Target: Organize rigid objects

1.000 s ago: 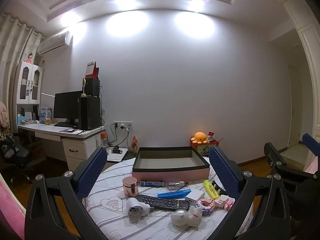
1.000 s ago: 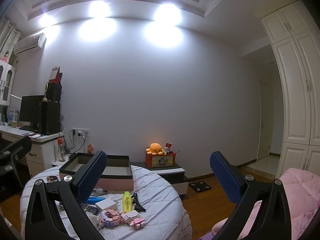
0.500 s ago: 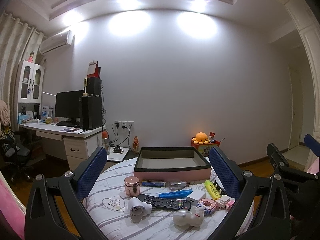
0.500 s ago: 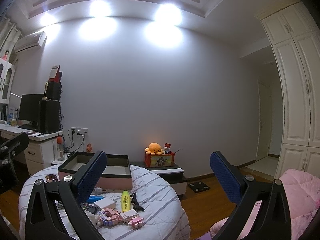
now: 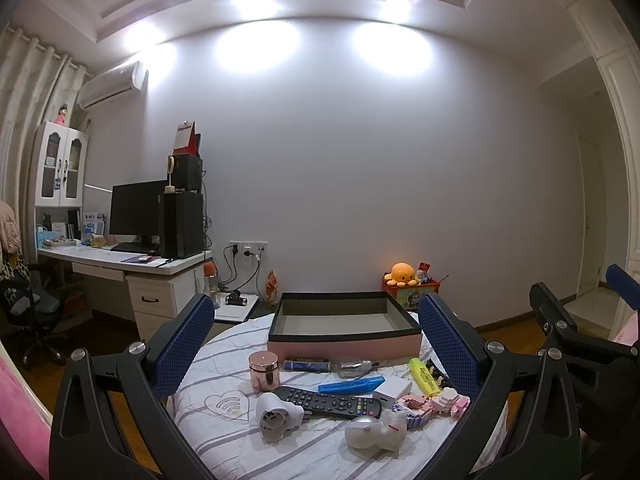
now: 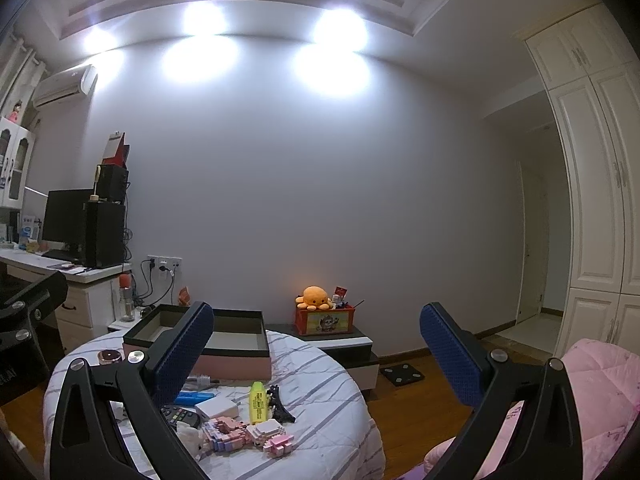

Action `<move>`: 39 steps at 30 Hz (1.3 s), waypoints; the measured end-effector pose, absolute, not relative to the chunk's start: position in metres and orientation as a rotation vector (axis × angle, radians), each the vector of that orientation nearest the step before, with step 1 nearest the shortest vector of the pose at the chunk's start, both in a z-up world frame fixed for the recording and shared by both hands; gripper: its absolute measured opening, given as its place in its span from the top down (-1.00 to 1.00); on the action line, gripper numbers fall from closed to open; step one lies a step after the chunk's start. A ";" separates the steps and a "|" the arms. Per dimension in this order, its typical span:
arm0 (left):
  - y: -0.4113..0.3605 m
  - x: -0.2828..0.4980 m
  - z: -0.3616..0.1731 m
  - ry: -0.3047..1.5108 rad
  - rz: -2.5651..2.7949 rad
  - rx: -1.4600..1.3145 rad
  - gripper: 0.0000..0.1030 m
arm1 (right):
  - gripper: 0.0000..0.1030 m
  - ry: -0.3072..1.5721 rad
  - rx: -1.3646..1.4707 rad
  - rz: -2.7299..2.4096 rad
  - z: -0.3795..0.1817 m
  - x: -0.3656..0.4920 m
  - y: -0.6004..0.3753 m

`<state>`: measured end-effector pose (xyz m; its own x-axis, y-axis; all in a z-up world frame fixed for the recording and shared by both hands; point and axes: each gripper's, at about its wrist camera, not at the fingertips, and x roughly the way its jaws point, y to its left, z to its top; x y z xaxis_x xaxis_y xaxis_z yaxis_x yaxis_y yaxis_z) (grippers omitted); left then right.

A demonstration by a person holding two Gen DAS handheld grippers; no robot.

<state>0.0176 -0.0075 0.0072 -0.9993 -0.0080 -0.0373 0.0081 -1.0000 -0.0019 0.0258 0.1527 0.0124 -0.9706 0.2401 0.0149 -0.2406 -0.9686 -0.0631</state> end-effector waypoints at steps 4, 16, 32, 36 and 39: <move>-0.008 0.016 0.007 0.003 -3.135 0.075 -1.00 | -1.00 -0.109 -0.010 2.901 0.014 0.026 0.151; -0.007 0.000 0.001 -0.016 -3.132 0.167 -1.00 | -1.00 -0.141 -0.101 2.953 0.013 0.013 0.150; -0.007 -0.065 -0.026 -0.060 -3.131 0.420 -1.00 | -1.00 -0.262 -0.374 2.987 -0.006 -0.054 0.153; -0.009 -0.086 -0.035 -0.080 -3.129 0.518 -1.00 | -1.00 -0.323 -0.489 2.999 -0.020 -0.077 0.150; -0.012 -0.101 -0.044 -0.082 -3.129 0.608 -1.00 | -1.00 -0.373 -0.576 3.007 -0.032 -0.093 0.146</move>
